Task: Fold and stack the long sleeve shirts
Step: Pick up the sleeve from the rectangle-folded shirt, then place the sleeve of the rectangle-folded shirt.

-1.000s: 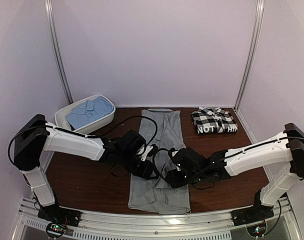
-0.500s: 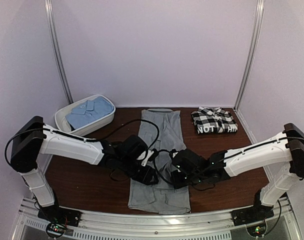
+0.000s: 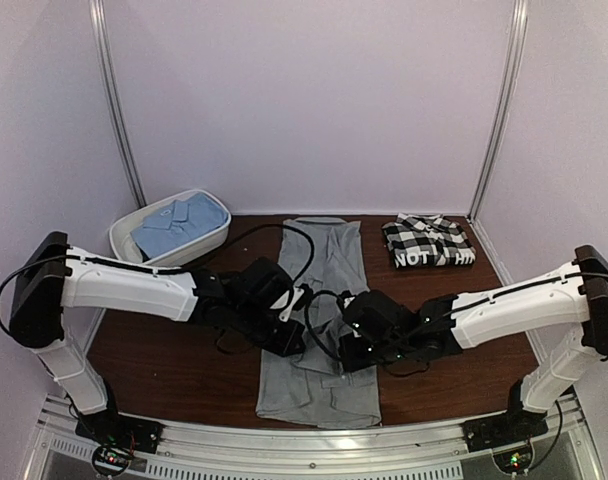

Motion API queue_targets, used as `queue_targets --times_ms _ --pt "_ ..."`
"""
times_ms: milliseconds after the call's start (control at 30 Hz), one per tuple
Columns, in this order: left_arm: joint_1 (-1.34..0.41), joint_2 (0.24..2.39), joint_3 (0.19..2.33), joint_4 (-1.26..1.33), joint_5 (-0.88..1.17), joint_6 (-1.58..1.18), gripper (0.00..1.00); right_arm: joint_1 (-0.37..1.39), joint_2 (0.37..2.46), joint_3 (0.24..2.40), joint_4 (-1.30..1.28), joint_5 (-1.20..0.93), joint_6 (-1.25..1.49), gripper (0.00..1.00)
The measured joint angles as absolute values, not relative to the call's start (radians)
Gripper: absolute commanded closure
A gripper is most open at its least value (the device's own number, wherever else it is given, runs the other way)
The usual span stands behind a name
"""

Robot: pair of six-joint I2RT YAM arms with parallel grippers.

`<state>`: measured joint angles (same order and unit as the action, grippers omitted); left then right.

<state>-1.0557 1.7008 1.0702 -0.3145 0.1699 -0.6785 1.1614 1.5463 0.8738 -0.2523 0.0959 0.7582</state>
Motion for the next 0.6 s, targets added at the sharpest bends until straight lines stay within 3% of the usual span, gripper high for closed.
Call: queue_targets --times_ms 267,333,400,500,600 --pt "-1.056 1.544 1.113 -0.459 0.102 -0.65 1.0 1.184 1.552 0.967 -0.303 -0.002 0.732 0.96" --pt "-1.056 1.519 1.108 -0.498 0.096 -0.645 1.0 1.197 1.575 1.0 -0.308 -0.036 0.726 0.9" --pt "-1.056 1.498 1.085 -0.513 0.096 -0.644 0.97 1.207 1.605 1.022 -0.311 -0.073 0.717 0.75" --pt "-1.057 1.479 1.021 -0.535 0.099 -0.64 0.69 1.213 1.64 1.028 -0.318 -0.114 0.709 0.56" --pt "-1.058 1.481 0.959 -0.55 0.105 -0.64 0.48 1.213 1.642 1.029 -0.336 -0.126 0.701 0.45"
